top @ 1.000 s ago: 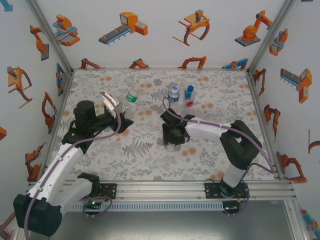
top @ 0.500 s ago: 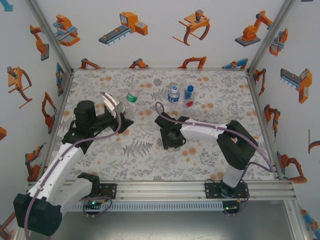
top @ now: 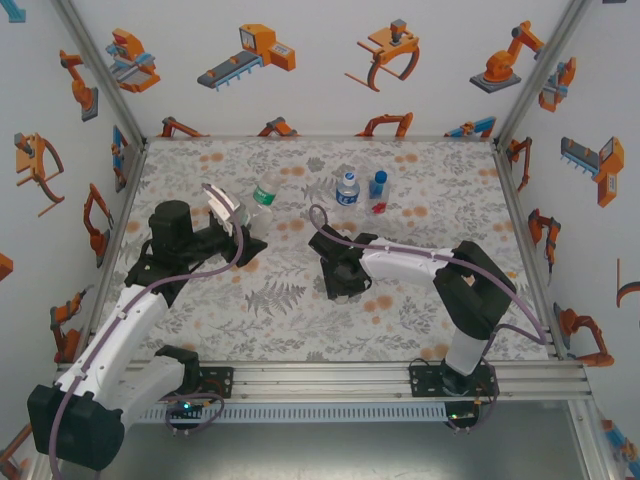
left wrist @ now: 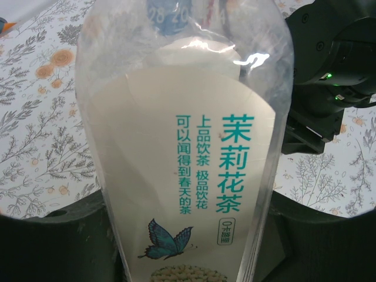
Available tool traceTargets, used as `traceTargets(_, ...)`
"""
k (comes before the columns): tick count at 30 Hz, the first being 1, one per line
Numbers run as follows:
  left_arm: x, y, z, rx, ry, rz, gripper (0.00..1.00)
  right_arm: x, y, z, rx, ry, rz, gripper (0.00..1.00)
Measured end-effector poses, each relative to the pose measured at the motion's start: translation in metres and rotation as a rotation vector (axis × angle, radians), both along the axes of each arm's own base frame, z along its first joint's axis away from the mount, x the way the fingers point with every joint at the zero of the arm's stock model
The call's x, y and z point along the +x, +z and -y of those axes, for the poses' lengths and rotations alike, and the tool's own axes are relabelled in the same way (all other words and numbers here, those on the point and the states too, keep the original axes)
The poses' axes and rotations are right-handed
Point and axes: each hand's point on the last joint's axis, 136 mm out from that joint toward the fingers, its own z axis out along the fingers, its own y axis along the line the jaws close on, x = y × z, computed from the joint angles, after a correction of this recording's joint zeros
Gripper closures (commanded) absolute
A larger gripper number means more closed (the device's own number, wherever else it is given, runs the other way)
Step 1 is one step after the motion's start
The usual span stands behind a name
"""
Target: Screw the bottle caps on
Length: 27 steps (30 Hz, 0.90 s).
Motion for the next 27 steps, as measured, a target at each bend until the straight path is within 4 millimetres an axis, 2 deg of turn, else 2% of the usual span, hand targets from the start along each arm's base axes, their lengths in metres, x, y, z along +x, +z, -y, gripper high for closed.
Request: traceTargets(27, -0.0008, -0.001, -0.0003, 0.006, -0.001, -0.008, 1.0, -0.0021, -0.0035, -0.003, -0.032, 0.017, -0.003, 0.53)
